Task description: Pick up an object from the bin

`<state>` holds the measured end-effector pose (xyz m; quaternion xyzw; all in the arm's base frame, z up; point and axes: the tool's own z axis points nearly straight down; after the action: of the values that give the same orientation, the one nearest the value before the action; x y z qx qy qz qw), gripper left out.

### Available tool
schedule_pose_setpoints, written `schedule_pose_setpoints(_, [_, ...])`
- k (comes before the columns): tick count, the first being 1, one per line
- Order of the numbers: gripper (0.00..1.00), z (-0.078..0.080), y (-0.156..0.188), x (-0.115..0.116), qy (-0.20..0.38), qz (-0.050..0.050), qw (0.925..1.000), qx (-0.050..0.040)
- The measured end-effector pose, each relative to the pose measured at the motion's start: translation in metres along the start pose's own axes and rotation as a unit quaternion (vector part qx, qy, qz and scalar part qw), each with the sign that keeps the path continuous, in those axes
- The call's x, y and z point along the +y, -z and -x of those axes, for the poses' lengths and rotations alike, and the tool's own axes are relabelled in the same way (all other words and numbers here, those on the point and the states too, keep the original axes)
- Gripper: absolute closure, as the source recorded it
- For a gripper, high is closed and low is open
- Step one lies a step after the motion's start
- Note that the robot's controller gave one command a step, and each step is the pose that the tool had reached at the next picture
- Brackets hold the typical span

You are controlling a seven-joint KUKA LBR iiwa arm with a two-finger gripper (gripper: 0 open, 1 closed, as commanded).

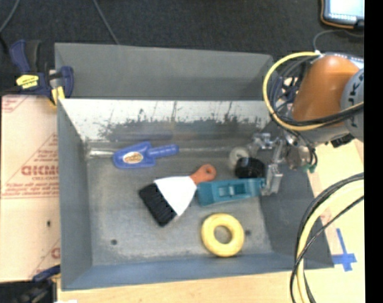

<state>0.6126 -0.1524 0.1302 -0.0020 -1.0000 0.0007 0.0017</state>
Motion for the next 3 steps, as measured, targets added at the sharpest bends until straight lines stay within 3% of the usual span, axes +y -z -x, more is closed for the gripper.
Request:
schedule_pose_setpoints(1, [0.0,0.002,0.005,0.0,0.001,-0.001,1.0,-0.0036])
schedule_pose_setpoints(2, [0.0,0.003,-0.026,0.002,-0.033,0.0,0.9994,-0.0041])
schedule_pose_setpoints(3, [1.0,0.012,-0.05,0.003,-0.005,-0.001,0.9998,-0.017])
